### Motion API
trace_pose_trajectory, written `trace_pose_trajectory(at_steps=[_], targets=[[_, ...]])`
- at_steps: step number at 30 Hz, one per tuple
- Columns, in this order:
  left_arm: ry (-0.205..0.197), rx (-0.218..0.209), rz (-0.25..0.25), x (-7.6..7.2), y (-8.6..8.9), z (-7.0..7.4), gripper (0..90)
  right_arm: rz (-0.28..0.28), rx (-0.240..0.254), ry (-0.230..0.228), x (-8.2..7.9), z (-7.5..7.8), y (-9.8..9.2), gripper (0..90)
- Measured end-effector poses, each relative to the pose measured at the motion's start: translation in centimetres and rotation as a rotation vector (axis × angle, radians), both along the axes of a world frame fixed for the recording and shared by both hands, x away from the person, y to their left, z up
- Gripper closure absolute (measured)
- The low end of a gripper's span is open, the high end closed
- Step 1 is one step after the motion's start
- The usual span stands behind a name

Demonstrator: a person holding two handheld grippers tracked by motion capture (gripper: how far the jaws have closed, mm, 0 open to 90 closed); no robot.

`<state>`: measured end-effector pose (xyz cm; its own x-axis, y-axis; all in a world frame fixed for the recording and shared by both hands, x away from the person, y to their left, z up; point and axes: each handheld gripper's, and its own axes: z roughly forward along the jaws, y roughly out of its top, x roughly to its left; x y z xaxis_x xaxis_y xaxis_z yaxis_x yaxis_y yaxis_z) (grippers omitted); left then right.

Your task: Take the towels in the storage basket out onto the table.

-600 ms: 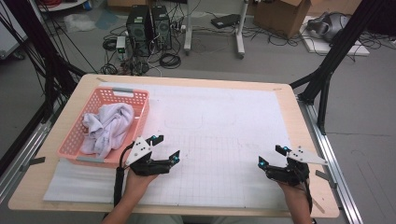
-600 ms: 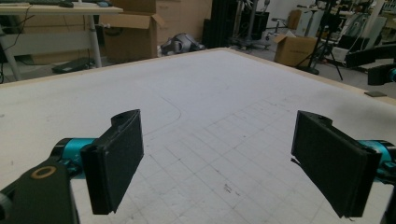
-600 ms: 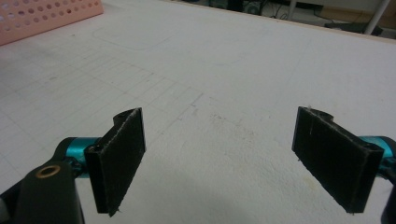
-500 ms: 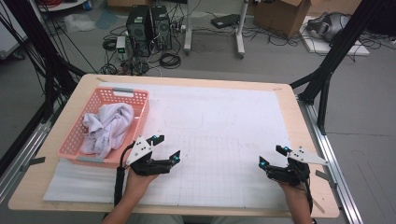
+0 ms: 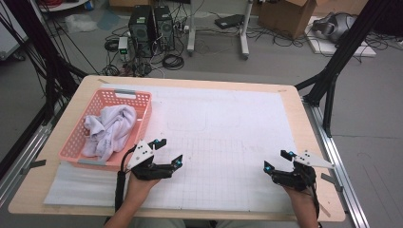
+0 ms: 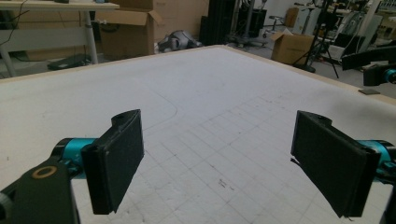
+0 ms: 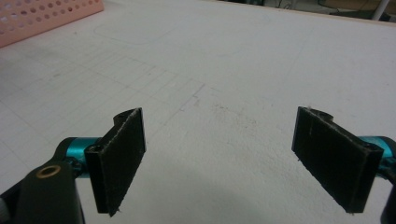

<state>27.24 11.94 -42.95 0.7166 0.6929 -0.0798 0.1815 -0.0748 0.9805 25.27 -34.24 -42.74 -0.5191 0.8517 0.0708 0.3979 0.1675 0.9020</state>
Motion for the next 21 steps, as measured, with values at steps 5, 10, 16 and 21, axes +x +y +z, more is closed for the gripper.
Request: trace_pose_trajectory(at_steps=[5,10,16,21], targets=[[0.000,-0.008,-0.010,0.0,0.0,0.3,18.0,-0.001,-0.001,-0.006,0.0,0.1,0.1,16.5],[-0.008,-0.012,-0.024,-0.1,-0.1,1.0,18.4,0.004,-0.004,-0.005,-0.1,0.0,0.3,16.5],[-0.019,-0.012,-0.034,-0.2,0.0,2.1,18.6,0.009,-0.005,0.000,0.0,-0.1,0.4,16.5],[-0.026,-0.025,-0.041,-0.3,0.2,3.4,18.6,0.007,-0.009,-0.004,0.0,0.0,0.3,16.5]])
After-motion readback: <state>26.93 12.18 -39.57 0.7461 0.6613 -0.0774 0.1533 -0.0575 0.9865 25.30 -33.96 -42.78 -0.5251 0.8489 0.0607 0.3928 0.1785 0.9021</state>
